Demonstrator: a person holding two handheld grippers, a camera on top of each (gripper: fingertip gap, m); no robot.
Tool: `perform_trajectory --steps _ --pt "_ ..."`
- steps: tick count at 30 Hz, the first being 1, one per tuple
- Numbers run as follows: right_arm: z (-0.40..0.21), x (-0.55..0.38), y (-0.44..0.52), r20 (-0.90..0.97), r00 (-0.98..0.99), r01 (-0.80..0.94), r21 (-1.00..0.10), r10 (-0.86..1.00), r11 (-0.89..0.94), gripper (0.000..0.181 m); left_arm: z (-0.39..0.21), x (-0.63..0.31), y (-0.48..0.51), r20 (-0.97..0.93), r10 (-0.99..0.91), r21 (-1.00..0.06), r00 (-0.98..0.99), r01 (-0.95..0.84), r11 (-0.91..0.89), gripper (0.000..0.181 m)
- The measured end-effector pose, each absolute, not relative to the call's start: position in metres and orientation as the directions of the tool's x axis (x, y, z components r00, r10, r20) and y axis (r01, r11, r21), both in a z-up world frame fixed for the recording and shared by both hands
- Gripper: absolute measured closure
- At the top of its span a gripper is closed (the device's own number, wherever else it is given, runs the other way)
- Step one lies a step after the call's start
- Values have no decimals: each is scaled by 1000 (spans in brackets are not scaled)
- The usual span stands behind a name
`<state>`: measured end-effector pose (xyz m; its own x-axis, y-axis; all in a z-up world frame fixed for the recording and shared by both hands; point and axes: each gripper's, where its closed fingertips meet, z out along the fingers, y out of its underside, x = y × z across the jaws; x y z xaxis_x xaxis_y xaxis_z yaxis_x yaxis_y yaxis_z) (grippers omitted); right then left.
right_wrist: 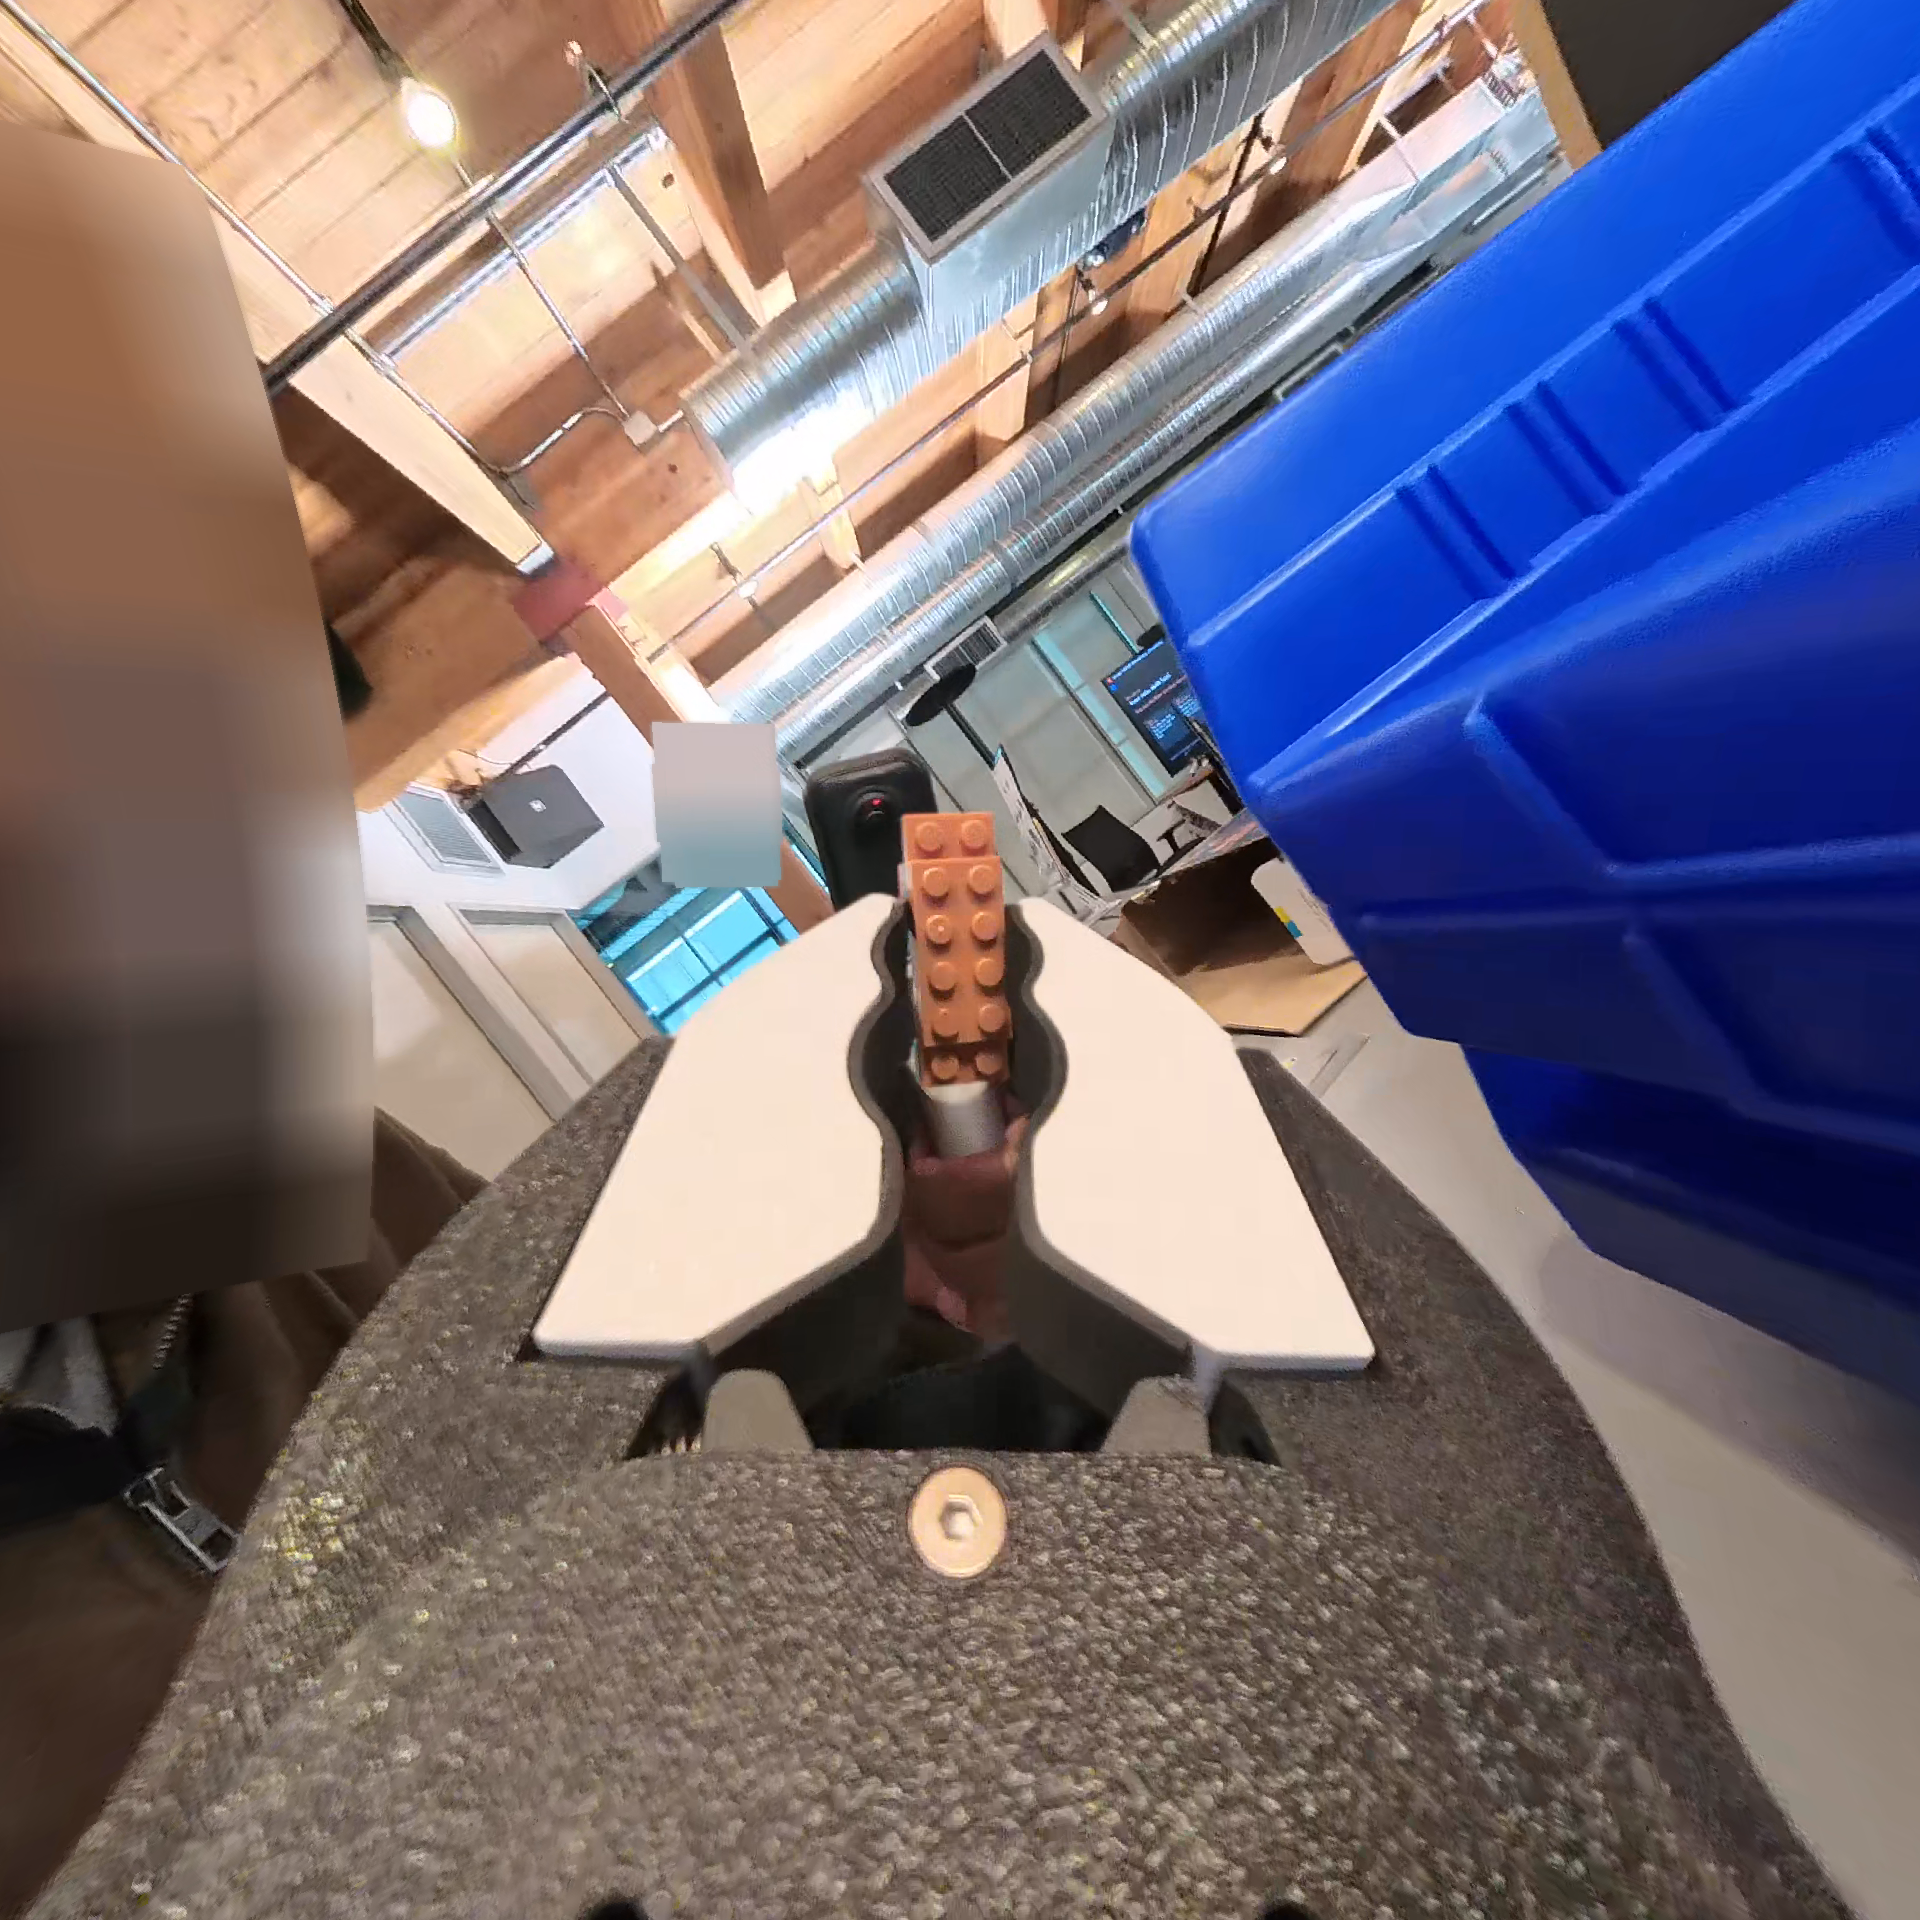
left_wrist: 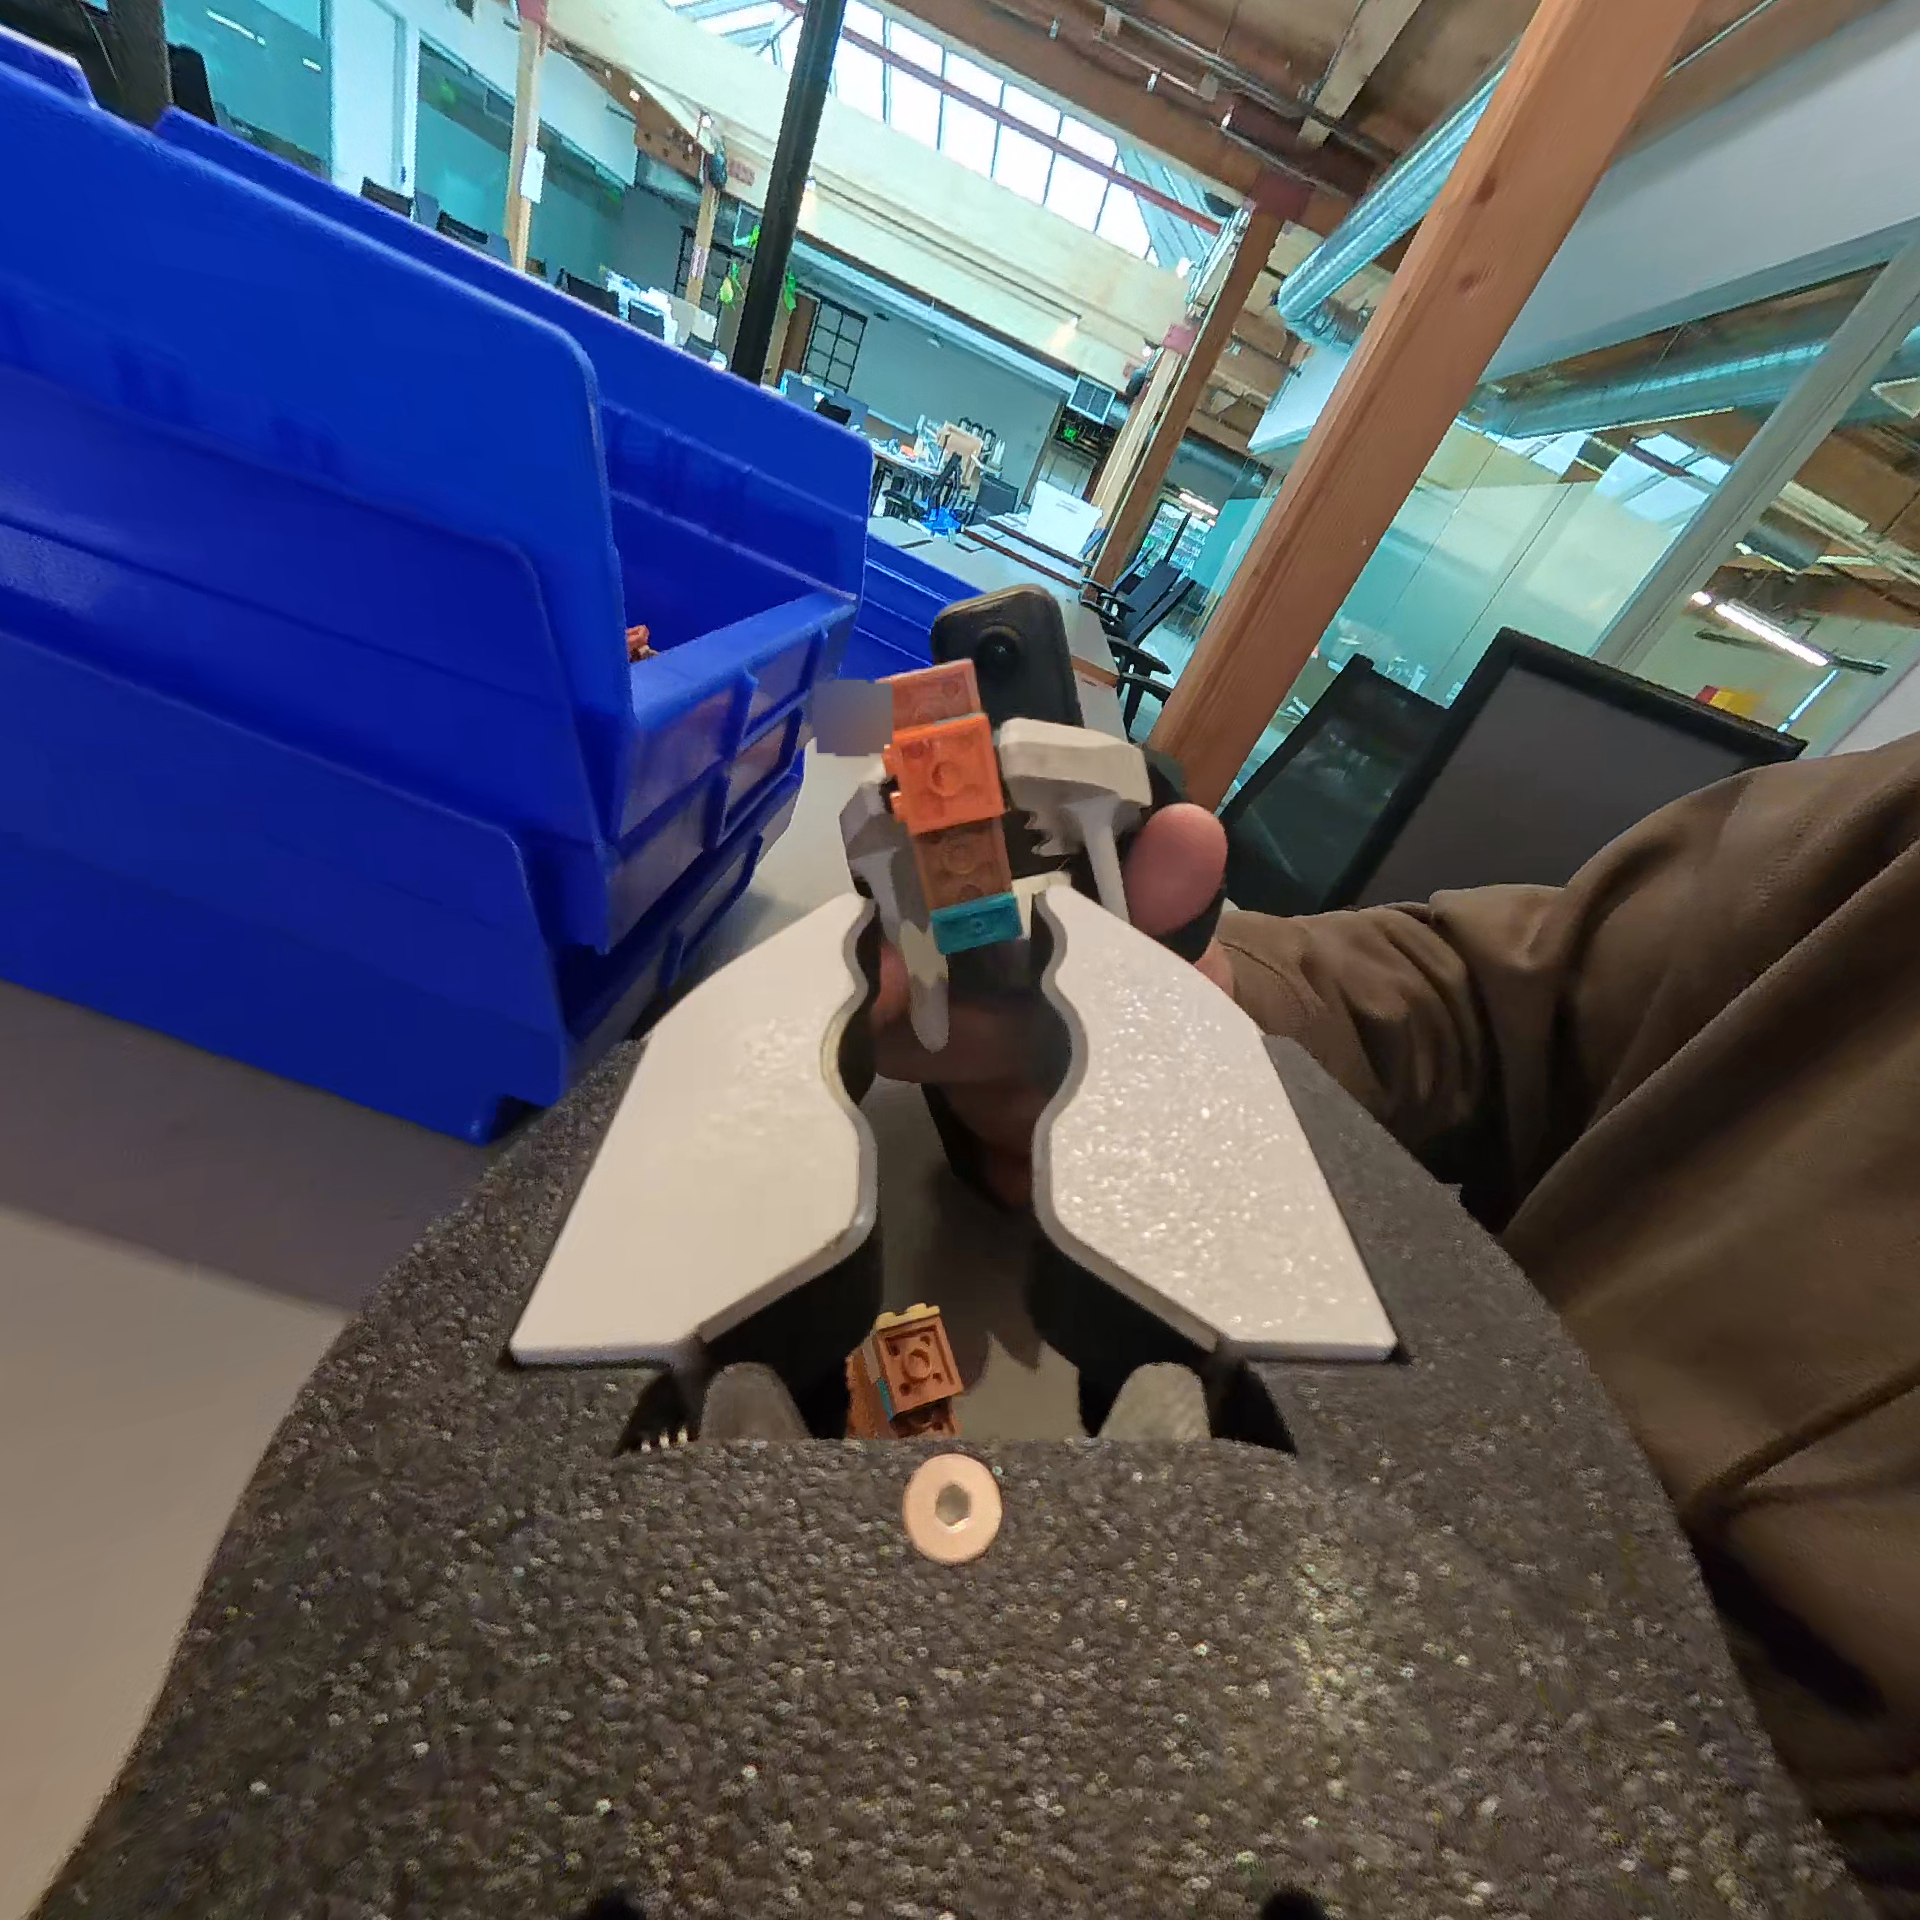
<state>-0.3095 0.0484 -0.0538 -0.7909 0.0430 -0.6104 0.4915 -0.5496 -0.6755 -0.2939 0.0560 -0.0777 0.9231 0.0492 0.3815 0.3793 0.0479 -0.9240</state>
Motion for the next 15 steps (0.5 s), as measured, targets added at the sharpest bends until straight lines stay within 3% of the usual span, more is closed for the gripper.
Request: perform_trajectory --steps 5,8,15 --pt "-55 -310 43 -609 -790 463 -665 67 -585 164 -83 -296 59 402 79 -916 912 400 40 151" --pt "-58 -315 43 -619 -778 447 -665 108 -599 164 -84 -295 59 391 82 -920 917 390 32 163" --pt "-64 -314 37 -580 -793 420 -741 184 -524 163 -92 -295 55 383 86 -921 920 387 -41 164"
